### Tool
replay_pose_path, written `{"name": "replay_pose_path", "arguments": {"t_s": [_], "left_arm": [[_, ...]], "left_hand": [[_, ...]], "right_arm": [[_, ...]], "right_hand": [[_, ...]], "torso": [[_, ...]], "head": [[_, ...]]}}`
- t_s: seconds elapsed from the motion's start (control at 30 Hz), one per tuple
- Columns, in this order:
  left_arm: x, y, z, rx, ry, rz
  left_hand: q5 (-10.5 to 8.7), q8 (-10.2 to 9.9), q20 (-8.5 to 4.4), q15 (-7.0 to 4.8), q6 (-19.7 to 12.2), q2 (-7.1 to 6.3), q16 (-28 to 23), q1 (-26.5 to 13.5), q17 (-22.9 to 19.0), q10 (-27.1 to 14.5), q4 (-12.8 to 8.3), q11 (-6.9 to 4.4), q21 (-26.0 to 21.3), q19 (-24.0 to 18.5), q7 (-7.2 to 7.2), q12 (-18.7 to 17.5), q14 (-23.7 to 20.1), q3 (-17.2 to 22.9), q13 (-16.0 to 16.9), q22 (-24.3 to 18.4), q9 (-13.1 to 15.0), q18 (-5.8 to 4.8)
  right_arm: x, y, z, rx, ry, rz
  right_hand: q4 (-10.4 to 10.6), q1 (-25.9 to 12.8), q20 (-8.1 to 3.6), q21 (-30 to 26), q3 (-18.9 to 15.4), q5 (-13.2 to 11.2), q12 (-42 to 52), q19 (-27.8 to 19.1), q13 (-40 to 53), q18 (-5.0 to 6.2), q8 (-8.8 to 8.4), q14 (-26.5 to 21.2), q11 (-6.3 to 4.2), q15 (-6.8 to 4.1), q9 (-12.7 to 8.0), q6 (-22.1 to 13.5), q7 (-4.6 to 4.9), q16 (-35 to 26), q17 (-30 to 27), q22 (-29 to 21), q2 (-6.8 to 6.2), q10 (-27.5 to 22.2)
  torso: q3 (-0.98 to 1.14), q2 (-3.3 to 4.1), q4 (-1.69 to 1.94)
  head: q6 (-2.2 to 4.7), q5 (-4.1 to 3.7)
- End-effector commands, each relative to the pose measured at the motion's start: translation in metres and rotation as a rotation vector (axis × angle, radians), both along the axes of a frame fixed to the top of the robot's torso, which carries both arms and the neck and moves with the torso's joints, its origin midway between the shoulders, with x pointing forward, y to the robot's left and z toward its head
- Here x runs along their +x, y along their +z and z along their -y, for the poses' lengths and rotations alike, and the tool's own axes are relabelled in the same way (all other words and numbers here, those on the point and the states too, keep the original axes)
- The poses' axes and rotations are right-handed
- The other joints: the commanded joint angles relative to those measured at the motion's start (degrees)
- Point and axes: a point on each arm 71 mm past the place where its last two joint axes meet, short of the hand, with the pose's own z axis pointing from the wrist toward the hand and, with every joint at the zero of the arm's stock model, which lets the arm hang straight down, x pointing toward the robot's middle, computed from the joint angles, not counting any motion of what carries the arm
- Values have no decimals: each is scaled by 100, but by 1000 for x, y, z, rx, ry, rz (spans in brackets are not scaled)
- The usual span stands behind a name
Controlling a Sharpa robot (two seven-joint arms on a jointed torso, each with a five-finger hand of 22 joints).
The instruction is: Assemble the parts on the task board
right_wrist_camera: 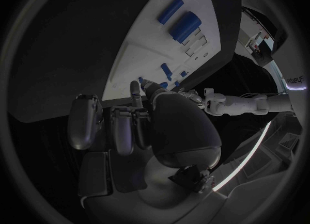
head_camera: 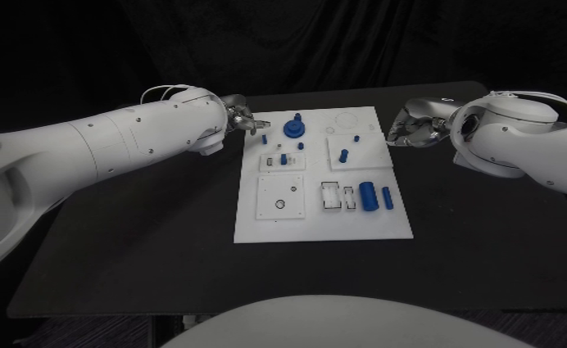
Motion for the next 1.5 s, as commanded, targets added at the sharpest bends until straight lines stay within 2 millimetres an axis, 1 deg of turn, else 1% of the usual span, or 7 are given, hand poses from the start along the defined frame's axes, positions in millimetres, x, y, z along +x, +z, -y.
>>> {"name": "replay_pose_path", "arguments": {"t_s": [0.03,0.23,0.27,0.73,1.1,1.37,1.5], "left_arm": [[-1,-3,2,-3,-9,-18],[-1,-6,1,0,-10,-26],[-1,-6,1,0,-10,-27],[-2,-11,2,-1,-16,-35],[-1,-15,3,0,-24,-46],[-1,-18,4,4,-27,-58],[-1,-19,4,2,-26,-56]], "left_hand": [[-2,-26,24,26,11,6,15,55,1507,600,0,29,-48,-15,-3,-4,595,-9,1506,896,-9,-67],[0,-43,26,31,-19,31,15,138,1507,600,-13,35,-96,-45,4,-4,595,3,1506,878,-19,-57],[-139,-49,29,35,-29,34,15,168,1507,600,-11,40,-97,-45,12,-4,595,-8,1506,882,-23,-58],[-135,-63,31,40,-54,43,15,228,1507,600,-21,45,-118,-57,18,-4,595,-5,1506,876,-30,-53],[-48,-110,44,56,-122,59,15,334,1507,600,-21,66,-179,-94,41,-4,595,-5,1506,856,-62,-40],[188,-147,62,72,-125,75,15,468,1507,600,-27,80,-219,-115,54,-4,595,0,1506,855,-119,-34],[203,-149,63,73,-125,77,15,477,1507,600,-27,80,-220,-115,54,-4,595,1,1506,855,-122,-33]], "right_arm": [[0,0,0,6,-2,12],[0,0,0,7,-3,13],[0,0,0,7,-3,13],[0,0,-1,7,-1,13],[0,-1,-2,6,2,10],[0,-2,-3,5,3,7],[0,-2,-2,5,3,7]], "right_hand": [[-23,57,0,-27,-3,5,1,-33,1402,50,9,528,28,35,5,34,-5,-12,1316,998,-5,488],[-23,57,0,-27,-3,5,1,-33,1402,50,9,528,28,35,5,34,-5,-12,1316,998,-5,488],[-23,57,0,-27,-3,5,1,-33,1402,50,9,528,28,35,5,34,-5,-12,1316,998,-5,488],[-35,62,0,-34,0,4,-3,-34,1397,51,10,527,29,35,8,37,-4,-15,1313,997,-5,484],[-35,62,0,-34,0,4,-3,-34,1397,51,10,527,29,35,8,37,-4,-15,1313,997,-5,484],[-35,62,0,-34,0,4,-3,-34,1397,51,10,527,29,35,8,37,-4,-15,1313,997,-5,484],[-35,62,0,-34,0,4,-3,-34,1397,51,10,527,29,35,8,37,-4,-15,1313,997,-5,484]], "torso": [[-3,0,-6],[3,-5,-6],[3,-6,-4],[3,-11,-2],[4,-10,-2],[3,-10,0],[2,-8,-2]], "head": [[-1,4],[-1,-11],[-1,-13],[-1,-61],[-1,-71],[-1,-61],[-1,-66]]}}
